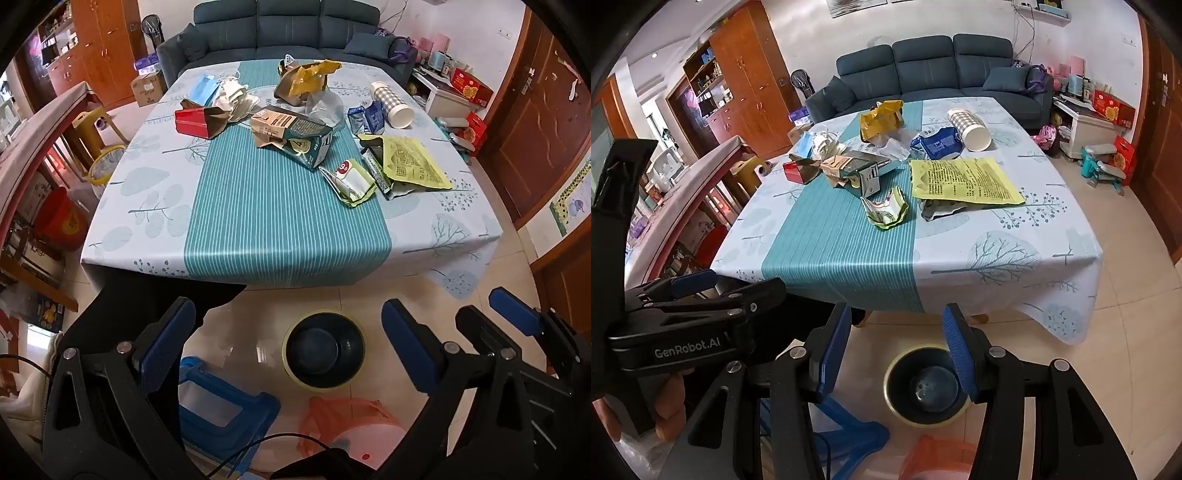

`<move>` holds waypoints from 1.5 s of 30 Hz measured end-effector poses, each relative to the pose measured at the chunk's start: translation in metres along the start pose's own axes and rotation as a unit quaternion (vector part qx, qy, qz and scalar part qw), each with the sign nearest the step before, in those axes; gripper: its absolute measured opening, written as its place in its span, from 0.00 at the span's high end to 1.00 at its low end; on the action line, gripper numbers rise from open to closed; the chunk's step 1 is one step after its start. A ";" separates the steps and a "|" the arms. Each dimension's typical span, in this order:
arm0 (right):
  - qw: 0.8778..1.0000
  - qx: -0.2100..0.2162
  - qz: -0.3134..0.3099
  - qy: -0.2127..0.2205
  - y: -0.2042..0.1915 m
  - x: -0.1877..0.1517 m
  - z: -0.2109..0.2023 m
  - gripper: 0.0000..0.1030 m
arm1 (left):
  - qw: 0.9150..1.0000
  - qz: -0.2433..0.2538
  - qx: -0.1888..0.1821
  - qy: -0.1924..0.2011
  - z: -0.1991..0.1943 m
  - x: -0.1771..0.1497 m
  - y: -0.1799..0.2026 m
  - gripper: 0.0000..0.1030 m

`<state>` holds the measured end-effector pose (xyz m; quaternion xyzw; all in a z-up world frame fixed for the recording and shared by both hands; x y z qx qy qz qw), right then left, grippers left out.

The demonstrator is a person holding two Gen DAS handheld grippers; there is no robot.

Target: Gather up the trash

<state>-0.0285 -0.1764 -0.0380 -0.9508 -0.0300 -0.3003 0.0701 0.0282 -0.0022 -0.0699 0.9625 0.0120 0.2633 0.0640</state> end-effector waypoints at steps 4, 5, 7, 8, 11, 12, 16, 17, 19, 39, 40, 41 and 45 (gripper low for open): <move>1.000 -0.003 0.000 0.000 -0.002 0.001 0.001 0.49 | 1.000 -0.006 -0.002 0.008 -0.004 0.001 -0.001 0.06; 1.000 -0.003 0.001 -0.001 -0.002 0.002 0.002 0.49 | 1.000 -0.006 -0.003 0.009 -0.005 0.001 0.000 0.06; 1.000 -0.004 -0.001 0.003 -0.004 -0.001 -0.003 0.49 | 1.000 -0.005 -0.005 0.011 -0.006 0.001 0.000 0.06; 1.000 -0.003 -0.001 0.003 -0.005 0.000 -0.003 0.49 | 1.000 -0.004 -0.006 0.012 -0.007 0.000 0.000 0.06; 1.000 -0.003 -0.001 0.003 -0.004 0.000 -0.002 0.49 | 1.000 -0.005 -0.005 0.012 -0.007 0.000 0.000 0.06; 1.000 -0.003 -0.001 0.003 -0.004 0.000 -0.001 0.49 | 1.000 -0.005 -0.005 0.012 -0.007 0.000 0.000 0.06; 1.000 -0.003 -0.003 0.002 -0.005 0.001 0.001 0.49 | 1.000 -0.004 -0.005 0.012 -0.007 0.000 0.000 0.06; 1.000 -0.003 -0.003 0.001 -0.005 0.002 0.001 0.49 | 1.000 -0.003 -0.006 0.012 -0.008 0.000 0.000 0.06; 1.000 -0.003 -0.003 0.000 -0.005 0.002 0.002 0.49 | 1.000 -0.001 -0.006 0.012 -0.009 0.000 -0.001 0.06; 1.000 0.006 0.011 0.020 -0.004 0.014 0.001 0.49 | 0.999 0.014 -0.010 0.038 -0.020 0.014 0.002 0.06; 1.000 0.007 0.011 0.022 -0.004 0.015 0.000 0.49 | 0.999 0.014 -0.010 0.039 -0.021 0.014 0.002 0.06; 1.000 0.007 0.011 0.024 -0.004 0.016 0.000 0.49 | 0.999 0.014 -0.010 0.040 -0.021 0.015 0.002 0.06; 1.000 0.006 0.008 0.029 -0.006 0.017 -0.003 0.49 | 0.999 0.015 -0.011 0.041 -0.021 0.016 0.001 0.06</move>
Point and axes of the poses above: each gripper's, at about its wrist camera, not at the fingertips, and z roughly the way its jaws point, y to its right, x to its top, the point moved 10 cm from there along z, roughly the way its jaws point, and after that the axes turned 6 degrees about -x, right-handed, at the moved point
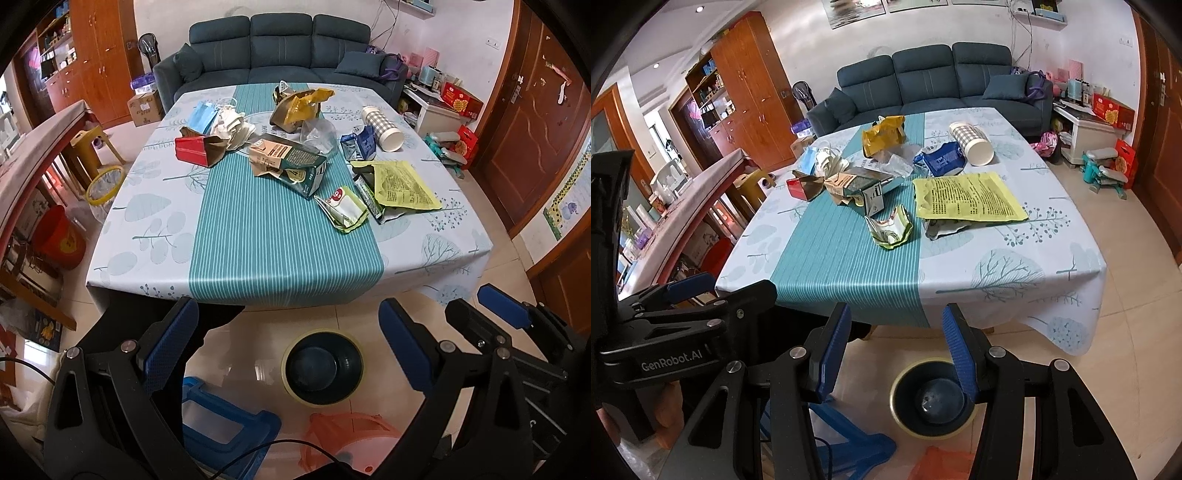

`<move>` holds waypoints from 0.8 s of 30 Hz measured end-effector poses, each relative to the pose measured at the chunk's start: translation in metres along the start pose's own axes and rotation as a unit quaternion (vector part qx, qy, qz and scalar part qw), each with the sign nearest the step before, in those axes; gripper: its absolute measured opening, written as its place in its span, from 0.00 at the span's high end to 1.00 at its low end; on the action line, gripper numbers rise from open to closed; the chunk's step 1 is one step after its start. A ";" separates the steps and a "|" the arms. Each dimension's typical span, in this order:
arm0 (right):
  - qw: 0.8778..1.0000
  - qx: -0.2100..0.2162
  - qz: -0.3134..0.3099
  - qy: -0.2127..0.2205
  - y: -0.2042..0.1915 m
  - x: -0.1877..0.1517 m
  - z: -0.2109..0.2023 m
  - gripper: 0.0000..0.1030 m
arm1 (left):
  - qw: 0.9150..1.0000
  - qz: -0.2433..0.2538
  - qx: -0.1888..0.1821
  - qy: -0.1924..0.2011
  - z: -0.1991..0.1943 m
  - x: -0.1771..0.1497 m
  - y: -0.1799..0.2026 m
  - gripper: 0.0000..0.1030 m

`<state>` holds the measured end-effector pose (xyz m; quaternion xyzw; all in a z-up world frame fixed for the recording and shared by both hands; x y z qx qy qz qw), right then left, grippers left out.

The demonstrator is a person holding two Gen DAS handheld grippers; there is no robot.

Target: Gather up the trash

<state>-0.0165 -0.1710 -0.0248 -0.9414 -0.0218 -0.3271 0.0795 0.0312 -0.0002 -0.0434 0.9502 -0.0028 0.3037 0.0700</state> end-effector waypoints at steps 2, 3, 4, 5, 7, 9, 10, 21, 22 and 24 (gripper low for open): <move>1.000 -0.001 -0.001 0.002 -0.001 0.001 0.000 0.49 | 1.000 0.000 0.000 0.000 0.000 0.000 0.000 0.06; 1.000 -0.001 -0.001 0.002 0.000 0.001 0.000 0.49 | 1.000 0.000 0.000 0.001 0.000 0.001 0.000 0.06; 1.000 -0.001 -0.001 0.003 -0.001 0.001 0.000 0.49 | 1.000 0.000 0.001 0.001 0.000 0.001 0.000 0.06; 1.000 -0.002 -0.001 0.004 -0.001 0.002 -0.001 0.49 | 1.000 0.000 0.001 0.003 -0.001 0.002 0.000 0.06; 1.000 -0.001 0.000 0.008 -0.001 0.004 -0.002 0.49 | 1.000 0.000 -0.001 0.004 -0.001 0.003 -0.001 0.06; 1.000 -0.003 0.001 0.013 -0.001 0.006 -0.004 0.49 | 1.000 0.001 -0.001 0.006 -0.002 0.003 -0.001 0.06; 1.000 -0.003 0.002 0.015 -0.001 0.007 -0.005 0.49 | 1.000 0.002 -0.001 0.006 -0.002 0.003 -0.002 0.06; 1.000 -0.004 0.003 0.026 -0.003 0.013 -0.012 0.49 | 1.000 0.015 -0.007 0.003 -0.001 0.003 -0.003 0.06; 1.000 -0.004 0.002 0.026 -0.004 0.015 -0.012 0.49 | 1.000 0.018 -0.007 0.002 -0.001 0.004 -0.003 0.06; 1.000 -0.002 0.002 0.028 -0.008 0.019 -0.010 0.49 | 0.999 0.031 -0.009 -0.002 0.000 0.004 -0.002 0.06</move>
Point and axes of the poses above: each gripper's, at about its wrist camera, not at the fingertips, and z roughly the way its jaws point, y to its right, x to its top, the point moved 10 cm from there along z, roughly the way its jaws point, and after that the axes turned 6 degrees about -x, right-handed, at the moved point
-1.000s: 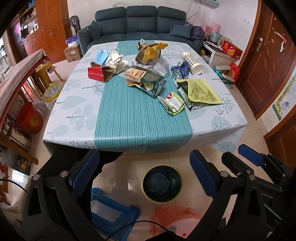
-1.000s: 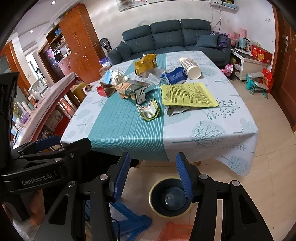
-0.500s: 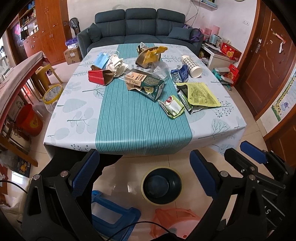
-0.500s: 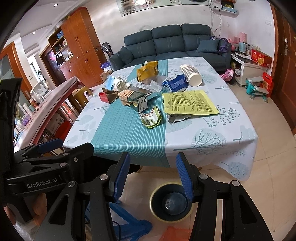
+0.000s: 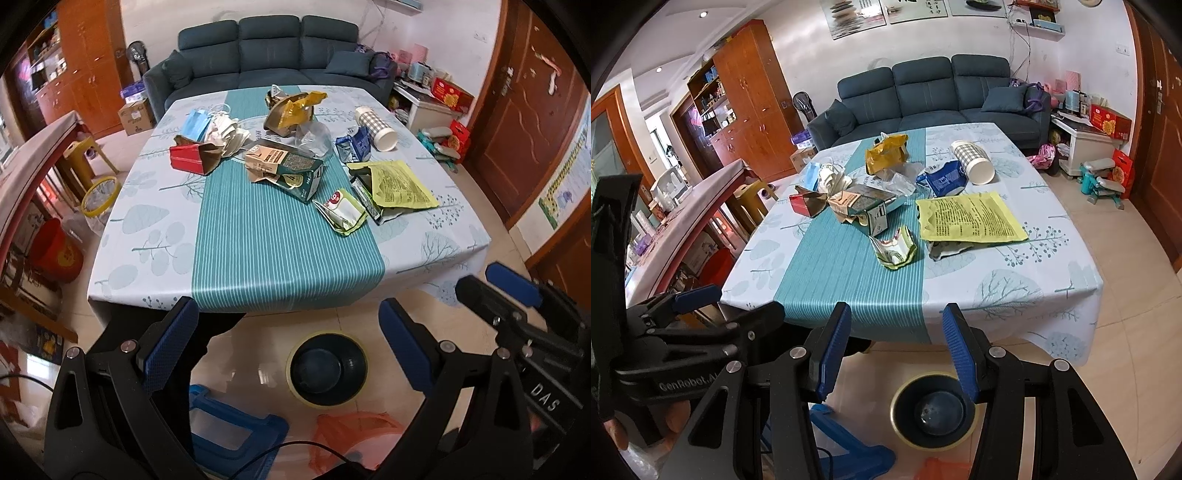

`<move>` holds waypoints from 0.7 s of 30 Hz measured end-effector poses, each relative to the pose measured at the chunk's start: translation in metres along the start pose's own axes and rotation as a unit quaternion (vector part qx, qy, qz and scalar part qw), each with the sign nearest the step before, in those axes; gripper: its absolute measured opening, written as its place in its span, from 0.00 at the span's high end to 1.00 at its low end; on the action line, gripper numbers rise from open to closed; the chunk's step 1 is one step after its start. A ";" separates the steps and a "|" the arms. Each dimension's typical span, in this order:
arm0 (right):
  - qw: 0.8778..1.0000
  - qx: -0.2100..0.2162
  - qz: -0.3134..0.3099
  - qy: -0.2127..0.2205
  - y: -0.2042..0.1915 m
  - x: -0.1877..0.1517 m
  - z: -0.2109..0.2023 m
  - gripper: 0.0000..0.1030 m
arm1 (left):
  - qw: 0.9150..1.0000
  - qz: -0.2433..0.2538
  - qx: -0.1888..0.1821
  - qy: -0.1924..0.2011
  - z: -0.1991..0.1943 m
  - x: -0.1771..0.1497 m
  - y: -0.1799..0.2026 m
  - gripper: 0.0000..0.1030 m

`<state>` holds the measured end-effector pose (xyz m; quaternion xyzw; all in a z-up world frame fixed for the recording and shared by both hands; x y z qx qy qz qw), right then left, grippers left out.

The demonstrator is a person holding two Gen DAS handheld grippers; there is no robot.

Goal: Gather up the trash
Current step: 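Reach the right tool to the white-and-green snack wrapper and close on it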

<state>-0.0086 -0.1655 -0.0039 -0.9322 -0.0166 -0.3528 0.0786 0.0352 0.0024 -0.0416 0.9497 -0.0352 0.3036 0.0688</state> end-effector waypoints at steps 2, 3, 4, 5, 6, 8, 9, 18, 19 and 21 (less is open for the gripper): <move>1.000 0.001 0.001 0.002 -0.004 0.005 0.002 0.49 | 1.000 0.015 0.000 0.000 0.001 0.003 -0.001 0.06; 1.000 0.002 0.001 0.003 -0.006 0.008 0.004 0.49 | 1.000 0.021 0.001 0.001 0.000 0.004 -0.002 0.06; 1.000 0.003 0.002 0.004 -0.007 0.011 0.005 0.49 | 1.000 0.025 0.004 0.003 0.001 0.007 -0.003 0.06; 1.000 0.005 0.002 0.006 -0.010 0.014 0.007 0.49 | 1.000 0.030 0.005 0.007 0.001 0.010 -0.006 0.06; 1.000 0.006 0.003 0.007 -0.012 0.017 0.009 0.49 | 0.999 0.032 0.003 0.009 0.001 0.013 -0.008 0.06; 1.000 0.006 0.003 0.010 -0.016 0.024 0.014 0.49 | 0.999 0.031 -0.002 0.010 0.002 0.020 -0.013 0.06; 1.000 0.007 0.004 0.010 -0.017 0.028 0.016 0.49 | 0.999 0.029 -0.005 0.014 0.003 0.024 -0.017 0.06; 1.000 0.010 0.009 0.007 -0.038 0.058 0.055 0.49 | 0.994 0.087 0.004 0.059 0.003 0.065 -0.046 0.06; 1.000 0.007 0.009 0.005 -0.039 0.060 0.061 0.49 | 0.994 0.094 -0.003 0.057 0.004 0.068 -0.046 0.06; 1.000 -0.001 0.006 0.004 -0.042 0.063 0.070 0.49 | 0.993 0.102 -0.027 0.047 0.009 0.075 -0.051 0.06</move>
Point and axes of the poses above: each gripper's, at about its wrist camera, not at the fingertips, and z roughly the way its jaws point, y to its right, x to its top, the point moved 10 cm from there along z, roughly the way its jaws point, and after that the axes turned 6 degrees about -x, right-handed, at the moved point
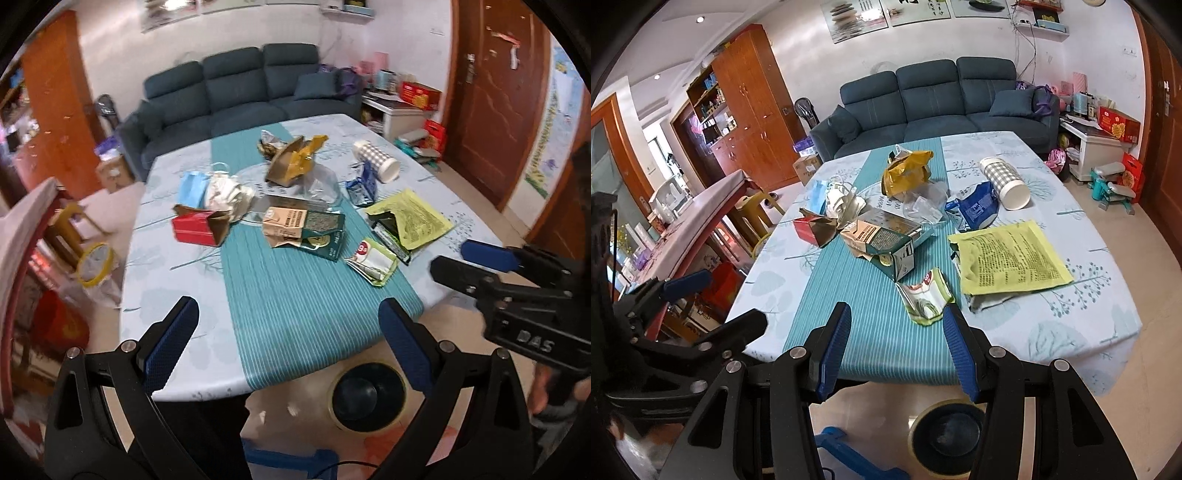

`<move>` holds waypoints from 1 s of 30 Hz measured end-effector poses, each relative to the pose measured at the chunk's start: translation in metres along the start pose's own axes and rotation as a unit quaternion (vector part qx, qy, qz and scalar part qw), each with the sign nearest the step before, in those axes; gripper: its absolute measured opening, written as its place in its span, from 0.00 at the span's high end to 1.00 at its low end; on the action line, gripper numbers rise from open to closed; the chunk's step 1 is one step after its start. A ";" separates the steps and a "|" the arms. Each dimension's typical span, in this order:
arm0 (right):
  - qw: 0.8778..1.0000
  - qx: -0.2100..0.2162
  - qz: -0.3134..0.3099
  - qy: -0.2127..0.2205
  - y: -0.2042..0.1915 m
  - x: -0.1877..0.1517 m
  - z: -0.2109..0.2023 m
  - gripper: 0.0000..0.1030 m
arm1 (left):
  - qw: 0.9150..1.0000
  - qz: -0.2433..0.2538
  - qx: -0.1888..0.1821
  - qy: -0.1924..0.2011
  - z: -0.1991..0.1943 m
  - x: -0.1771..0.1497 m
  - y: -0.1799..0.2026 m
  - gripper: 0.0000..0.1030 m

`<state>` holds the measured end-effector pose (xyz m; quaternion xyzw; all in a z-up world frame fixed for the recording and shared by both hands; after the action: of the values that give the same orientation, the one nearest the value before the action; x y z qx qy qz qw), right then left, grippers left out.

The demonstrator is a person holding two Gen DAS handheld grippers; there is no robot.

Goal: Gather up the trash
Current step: 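Reach the right tool to the white-and-green snack wrapper and close on it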

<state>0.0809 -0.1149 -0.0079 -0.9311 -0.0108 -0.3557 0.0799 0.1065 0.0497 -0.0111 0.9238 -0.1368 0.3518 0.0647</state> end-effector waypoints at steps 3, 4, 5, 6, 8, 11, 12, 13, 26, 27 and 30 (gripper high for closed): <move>1.000 -0.020 -0.016 -0.001 -0.004 0.004 0.017 0.49 | 1.000 0.013 -0.021 -0.020 0.013 0.004 -0.010 0.06; 0.999 -0.027 -0.020 -0.006 -0.004 0.004 0.024 0.49 | 0.999 0.015 -0.020 -0.027 0.019 0.004 -0.014 0.06; 0.999 -0.029 -0.021 -0.010 -0.003 0.004 0.031 0.49 | 0.999 0.017 -0.019 -0.034 0.025 0.003 -0.018 0.06; 0.999 -0.030 -0.020 -0.019 -0.002 0.003 0.040 0.49 | 0.998 0.018 -0.028 -0.045 0.033 0.001 -0.022 0.06; 0.999 -0.029 -0.015 -0.033 -0.001 0.001 0.056 0.49 | 0.996 0.012 -0.052 -0.074 0.049 -0.007 -0.028 0.06; 0.998 -0.033 -0.013 -0.046 0.003 0.000 0.079 0.49 | 0.991 0.002 -0.067 -0.117 0.072 -0.020 -0.036 0.06; 0.998 -0.037 -0.015 -0.052 0.005 0.000 0.088 0.49 | 0.989 0.002 -0.075 -0.126 0.078 -0.023 -0.038 0.07; 0.997 -0.040 -0.016 -0.057 0.006 0.000 0.095 0.49 | 0.988 0.002 -0.081 -0.130 0.084 -0.025 -0.038 0.12; 0.995 -0.024 0.008 -0.095 0.023 0.002 0.156 0.49 | 0.977 -0.054 -0.103 -0.178 0.138 -0.026 -0.071 0.15; 0.995 -0.017 0.010 -0.096 0.022 0.002 0.155 0.49 | 0.977 -0.055 -0.103 -0.177 0.140 -0.023 -0.072 0.15; 0.995 -0.013 0.002 -0.100 0.018 0.000 0.156 0.47 | 0.977 -0.061 -0.105 -0.178 0.143 -0.018 -0.074 0.15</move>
<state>0.1852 -0.1083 -0.1250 -0.9629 -0.0127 -0.2612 0.0673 0.2068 0.0932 -0.1311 0.9661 -0.1257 0.1611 0.1578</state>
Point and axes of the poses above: each gripper's, at about its wrist camera, not at the fingertips, and z roughly the way its jaws point, y to its right, x to its top, the point moved 10 cm from there along z, roughly the way its jaws point, and after that the axes turned 6 degrees about -x, right-handed, at the moved point
